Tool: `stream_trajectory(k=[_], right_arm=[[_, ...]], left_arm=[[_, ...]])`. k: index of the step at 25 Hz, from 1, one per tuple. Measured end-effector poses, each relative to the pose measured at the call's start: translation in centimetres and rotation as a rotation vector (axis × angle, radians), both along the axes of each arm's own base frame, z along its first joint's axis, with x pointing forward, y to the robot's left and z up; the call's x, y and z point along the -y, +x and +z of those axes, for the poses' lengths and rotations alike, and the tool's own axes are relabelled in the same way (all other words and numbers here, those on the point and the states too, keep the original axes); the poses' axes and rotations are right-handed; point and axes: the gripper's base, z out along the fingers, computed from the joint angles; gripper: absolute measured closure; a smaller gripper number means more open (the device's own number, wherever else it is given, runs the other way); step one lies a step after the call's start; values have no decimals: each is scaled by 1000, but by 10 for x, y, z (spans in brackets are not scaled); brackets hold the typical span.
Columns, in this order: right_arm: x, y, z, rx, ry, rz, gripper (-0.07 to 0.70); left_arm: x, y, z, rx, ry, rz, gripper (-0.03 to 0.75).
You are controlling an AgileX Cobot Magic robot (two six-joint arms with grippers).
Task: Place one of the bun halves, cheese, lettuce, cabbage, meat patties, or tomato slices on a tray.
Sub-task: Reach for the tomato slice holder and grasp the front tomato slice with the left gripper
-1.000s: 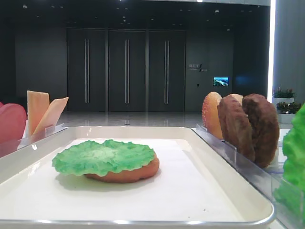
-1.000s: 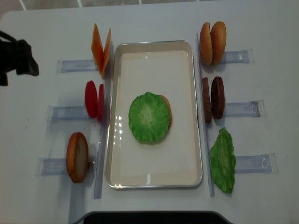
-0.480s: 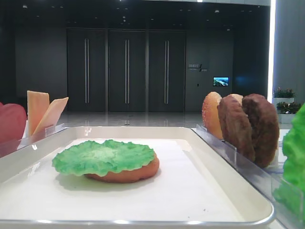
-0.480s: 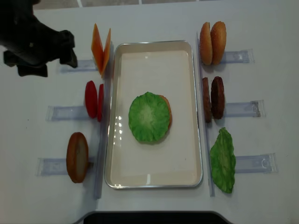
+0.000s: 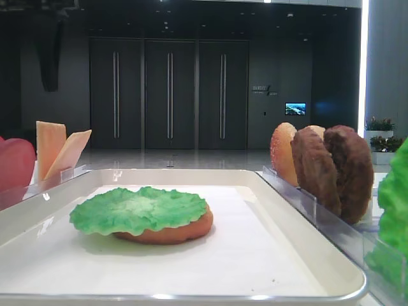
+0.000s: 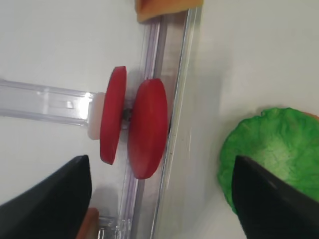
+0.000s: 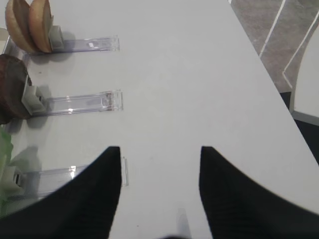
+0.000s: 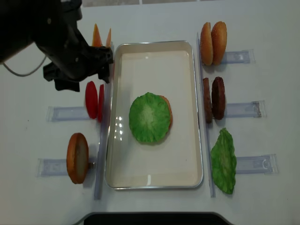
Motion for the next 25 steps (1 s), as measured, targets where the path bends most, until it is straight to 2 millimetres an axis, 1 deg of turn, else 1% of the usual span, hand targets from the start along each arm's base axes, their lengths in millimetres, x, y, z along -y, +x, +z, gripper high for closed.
stream_trajectory(k=[7,12,18,20,21,23,25], right_arm=[[0,0,0,0,0,0,286],[0,0,0,0,0,0,286],[0,0,0,0,0,0,286],[0,0,0,0,0,0,286],[0,0,0,0,0,0,286],[0,0,0,0,0,0,286],[0,0,0,0,0,0,286]], left_arm=[[9,15,-23,-2,-6,-3,70],[14,24,-41,-17,-3,-7,71],[15,30,-60,-60,35,-16,74],[15,30,-66,-80,57,-20,99],[14,30,-68,-92,67,-20,135],[13,29,-72,-122,94,-19,267],[11,28,-73,-137,111,-19,493]])
